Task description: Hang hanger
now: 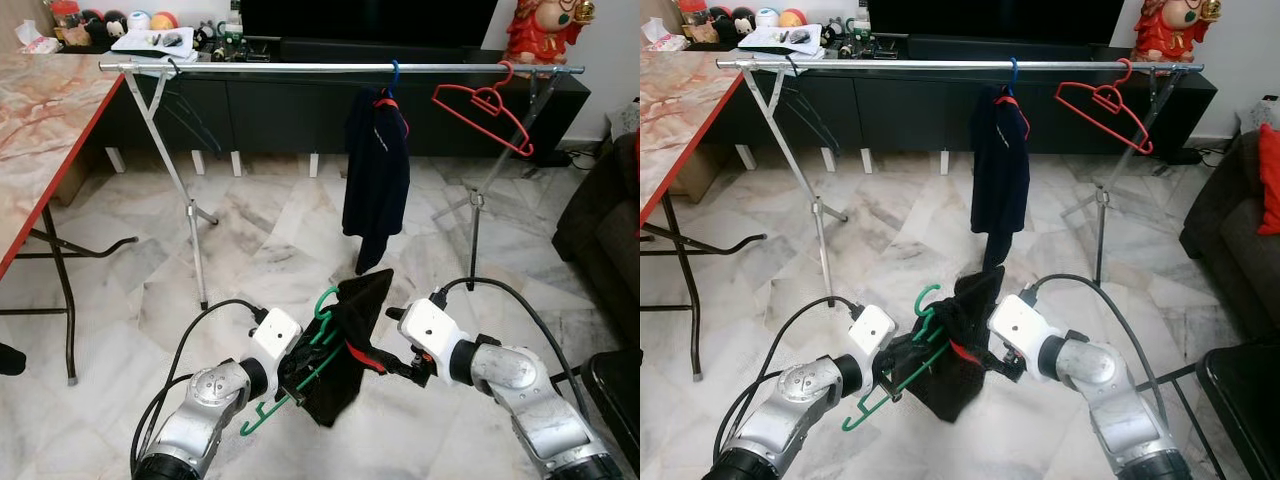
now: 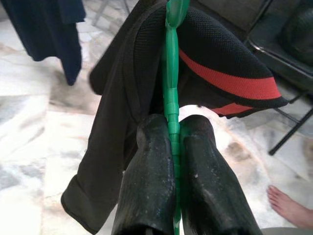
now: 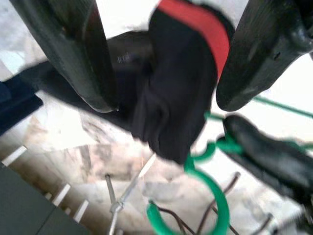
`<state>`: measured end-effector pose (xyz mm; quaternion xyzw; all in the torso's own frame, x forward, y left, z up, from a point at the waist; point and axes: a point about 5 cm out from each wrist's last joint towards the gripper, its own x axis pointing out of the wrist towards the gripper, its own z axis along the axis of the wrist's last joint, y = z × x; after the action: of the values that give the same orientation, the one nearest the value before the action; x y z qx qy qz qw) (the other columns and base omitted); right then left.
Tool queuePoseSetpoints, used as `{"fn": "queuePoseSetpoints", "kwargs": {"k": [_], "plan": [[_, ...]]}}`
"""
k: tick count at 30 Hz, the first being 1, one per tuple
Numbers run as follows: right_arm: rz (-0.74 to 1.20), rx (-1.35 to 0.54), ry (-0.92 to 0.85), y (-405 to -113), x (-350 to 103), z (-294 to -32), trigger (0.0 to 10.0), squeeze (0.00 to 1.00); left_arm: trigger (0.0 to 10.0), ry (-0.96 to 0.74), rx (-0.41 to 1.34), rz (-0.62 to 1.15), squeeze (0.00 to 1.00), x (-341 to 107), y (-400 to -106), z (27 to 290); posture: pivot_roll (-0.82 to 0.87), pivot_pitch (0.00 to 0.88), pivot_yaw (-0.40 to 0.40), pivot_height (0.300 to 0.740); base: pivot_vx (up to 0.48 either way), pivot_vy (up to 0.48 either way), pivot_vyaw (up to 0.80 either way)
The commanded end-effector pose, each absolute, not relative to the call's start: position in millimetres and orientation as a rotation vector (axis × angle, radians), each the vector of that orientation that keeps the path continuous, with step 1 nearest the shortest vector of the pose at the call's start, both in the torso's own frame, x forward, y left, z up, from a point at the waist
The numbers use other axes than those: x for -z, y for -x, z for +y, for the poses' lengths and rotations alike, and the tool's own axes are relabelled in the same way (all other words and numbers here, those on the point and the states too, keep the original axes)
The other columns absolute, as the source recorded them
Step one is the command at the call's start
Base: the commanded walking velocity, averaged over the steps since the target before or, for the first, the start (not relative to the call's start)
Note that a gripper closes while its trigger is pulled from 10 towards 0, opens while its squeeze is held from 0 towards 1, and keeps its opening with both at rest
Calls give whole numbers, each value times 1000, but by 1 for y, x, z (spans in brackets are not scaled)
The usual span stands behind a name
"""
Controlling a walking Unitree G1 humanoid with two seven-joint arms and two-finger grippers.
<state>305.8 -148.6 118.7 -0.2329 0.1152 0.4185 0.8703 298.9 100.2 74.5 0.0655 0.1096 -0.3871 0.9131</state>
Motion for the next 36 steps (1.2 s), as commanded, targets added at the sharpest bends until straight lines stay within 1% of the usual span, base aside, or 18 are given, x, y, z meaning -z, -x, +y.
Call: {"fn": "queuePoseSetpoints", "kwargs": {"k": [1,3,4,8,10,13,15,18,19,20,21,25,30,33,36], "plan": [[200,-875,487,-307,-128,-149,10000,0,10000,-111,827,186,0,-82,-297,96,-38,154,-75,740,0,0,0],[191,-826,520,-311,-131,-158,10000,0,10000,-120,848,200,0,-80,-295,98,-40,155,-75,740,0,0,0],[191,-826,520,-311,-131,-158,10000,0,10000,-120,848,200,0,-80,-295,98,-40,155,-75,740,0,0,0],[174,-694,598,-321,-142,-185,10000,0,10000,-149,916,240,0,-73,-286,105,-46,157,-74,740,0,0,0],[174,-700,627,-321,-144,-192,10000,0,10000,-161,933,248,0,-72,-284,106,-49,155,-74,740,0,0,0],[167,-797,665,-314,-148,-200,10000,0,10000,-184,970,227,0,-73,-281,107,-48,156,-74,740,0,0,0],[195,-867,676,-310,-147,-206,10000,0,10000,-179,991,219,0,-75,-278,107,-55,156,-78,740,0,0,0],[255,-988,764,-303,-144,-218,10000,0,10000,-195,1027,206,0,-77,-276,108,-56,156,-81,740,0,0,0],[274,-1033,767,-301,-143,-222,10000,0,10000,-196,1049,204,0,-78,-274,108,-58,156,-81,740,0,0,0],[274,-1033,767,-301,-143,-222,10000,0,10000,-196,1049,204,0,-78,-274,108,-58,156,-81,740,0,0,0],[298,-1080,826,-301,-142,-226,10000,0,10000,-207,1086,203,0,-79,-272,107,-59,157,-83,740,0,0,0],[305,-1136,902,-304,-142,-227,10000,0,10000,-246,1154,197,0,-82,-268,105,-60,156,-83,740,0,0,0],[259,-1169,915,-311,-146,-221,10000,0,10000,-278,1202,214,0,-82,-266,104,-56,153,-84,740,0,0,0],[203,-1273,889,-313,-145,-205,10000,0,10000,-322,1240,220,0,-83,-264,102,-50,149,-88,740,0,0,0],[199,-1326,879,-311,-140,-198,10000,0,10000,-342,1252,218,0,-84,-264,102,-44,146,-91,740,0,0,0]]}}
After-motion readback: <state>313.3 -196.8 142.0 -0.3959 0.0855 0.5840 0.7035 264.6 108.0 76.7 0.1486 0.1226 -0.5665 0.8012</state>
